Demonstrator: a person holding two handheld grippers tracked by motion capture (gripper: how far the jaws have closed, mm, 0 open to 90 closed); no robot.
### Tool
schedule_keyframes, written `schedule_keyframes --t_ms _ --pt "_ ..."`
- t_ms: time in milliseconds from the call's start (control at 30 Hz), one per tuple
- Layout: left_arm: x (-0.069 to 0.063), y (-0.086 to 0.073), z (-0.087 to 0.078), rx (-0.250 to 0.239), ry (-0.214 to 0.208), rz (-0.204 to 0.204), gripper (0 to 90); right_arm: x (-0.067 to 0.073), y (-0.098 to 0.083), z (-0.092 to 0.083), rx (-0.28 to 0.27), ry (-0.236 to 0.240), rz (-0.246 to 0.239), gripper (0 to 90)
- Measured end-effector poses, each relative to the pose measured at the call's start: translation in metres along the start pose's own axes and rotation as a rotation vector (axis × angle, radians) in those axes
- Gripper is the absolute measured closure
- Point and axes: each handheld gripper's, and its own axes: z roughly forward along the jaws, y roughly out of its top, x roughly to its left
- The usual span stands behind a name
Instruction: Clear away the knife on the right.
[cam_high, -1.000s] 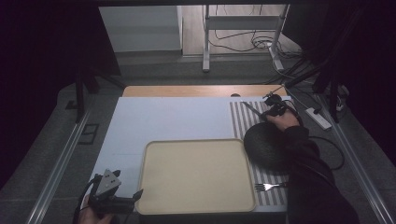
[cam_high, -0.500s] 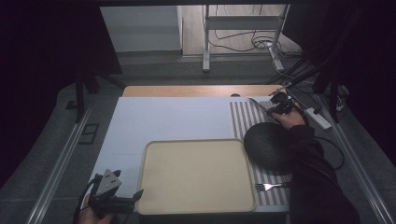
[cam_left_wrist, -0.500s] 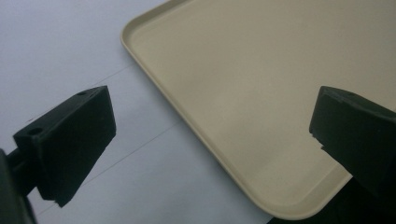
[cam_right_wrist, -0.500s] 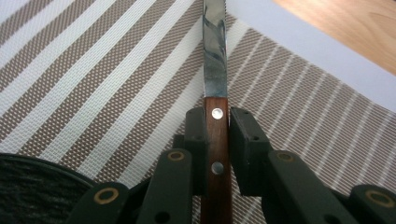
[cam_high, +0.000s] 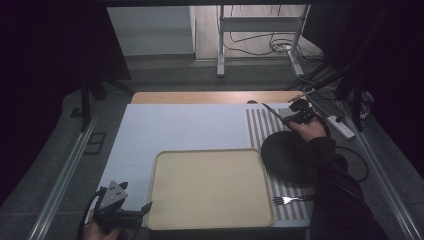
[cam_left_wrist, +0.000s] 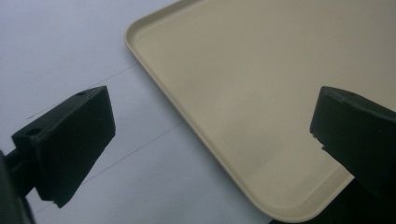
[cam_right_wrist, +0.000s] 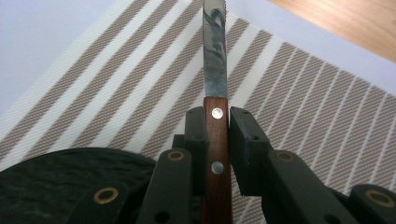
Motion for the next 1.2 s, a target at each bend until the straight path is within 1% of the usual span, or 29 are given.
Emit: schedule_keyframes --t_ms 33,67,100,200,233,433,467,500,533,600,633,667,733,767,800,867,900,933,1000,1033,1067,1133,1167,1200 --pt "0.001 0.0 0.0 -0.002 0.0 -0.007 0.0 0.006 -0.001 -0.002 -0.003 0.011 -0.002 78.1" --pt "0.001 0.0 0.0 -0.005 -0.002 -0.016 0.0 0.009 -0.002 -0.003 -0.002 0.013 -0.005 78.1" --pt "0.002 -0.001 -0.001 -0.009 -0.005 -0.022 0.0 0.009 -0.002 -0.003 -0.002 0.013 -0.005 78.1" --pt "0.004 -0.001 -0.001 -0.018 -0.011 -0.041 0.0 0.018 -0.003 -0.006 -0.009 0.033 -0.013 78.1" --pt "0.004 -0.001 -0.001 -0.018 -0.011 -0.043 0.0 0.021 -0.003 -0.007 -0.008 0.032 -0.018 78.1" --pt "0.004 -0.001 -0.002 -0.017 -0.014 -0.039 0.0 0.041 -0.006 -0.016 -0.016 0.048 -0.018 78.1" --pt "0.004 -0.001 -0.002 -0.017 -0.014 -0.038 0.0 0.048 -0.008 -0.018 -0.018 0.059 -0.018 78.1" --pt "0.004 -0.001 -0.001 -0.016 -0.014 -0.036 0.0 0.051 -0.009 -0.02 -0.022 0.062 -0.022 78.1" --pt "0.004 -0.001 -0.001 -0.014 -0.012 -0.034 0.0 0.051 -0.009 -0.02 -0.022 0.062 -0.022 78.1" --pt "0.003 -0.001 -0.001 -0.011 -0.009 -0.028 0.0 0.058 -0.012 -0.022 -0.022 0.065 -0.035 78.1" --pt "0.003 -0.001 -0.001 -0.011 -0.008 -0.024 0.0 0.065 -0.015 -0.024 -0.02 0.073 -0.039 78.1" --pt "0.003 -0.001 -0.001 -0.013 -0.008 -0.024 0.0 0.065 -0.015 -0.024 -0.02 0.073 -0.039 78.1" --pt "0.003 -0.001 -0.001 -0.016 -0.008 -0.026 0.0 0.071 -0.018 -0.026 -0.02 0.075 -0.046 78.1" --pt "0.003 -0.001 -0.002 -0.016 -0.009 -0.028 0.0 0.076 -0.021 -0.029 -0.021 0.081 -0.047 78.1" --pt "0.003 -0.001 -0.002 -0.019 -0.012 -0.03 0.0 0.076 -0.021 -0.029 -0.021 0.081 -0.047 78.1" --pt "0.003 -0.002 -0.002 -0.023 -0.015 -0.033 0.0 0.082 -0.024 -0.031 -0.023 0.086 -0.043 78.1" --pt "0.003 -0.002 -0.002 -0.026 -0.013 -0.035 0.0 0.088 -0.027 -0.035 -0.023 0.095 -0.042 78.1" --pt "0.003 -0.002 -0.002 -0.026 -0.013 -0.035 0.0 0.088 -0.027 -0.035 -0.023 0.095 -0.042 78.1" --pt "0.004 -0.002 -0.003 -0.027 -0.014 -0.037 0.0 0.094 -0.03 -0.037 -0.026 0.102 -0.045 78.1" --pt "0.004 -0.002 -0.003 -0.028 -0.015 -0.038 0.0 0.101 -0.033 -0.039 -0.022 0.107 -0.048 78.1" --pt "0.004 -0.002 -0.003 -0.031 -0.016 -0.041 0.0 0.101 -0.033 -0.039 -0.022 0.107 -0.048 78.1" --pt "0.005 -0.003 -0.003 -0.034 -0.016 -0.047 0.0 0.106 -0.036 -0.041 -0.023 0.114 -0.048 78.1" --pt "0.005 -0.003 -0.003 -0.036 -0.015 -0.05 0.0 0.112 -0.039 -0.043 -0.022 0.122 -0.047 78.1" --pt "0.005 -0.003 -0.003 -0.037 -0.016 -0.052 0.0 0.112 -0.039 -0.043 -0.022 0.122 -0.047 78.1"
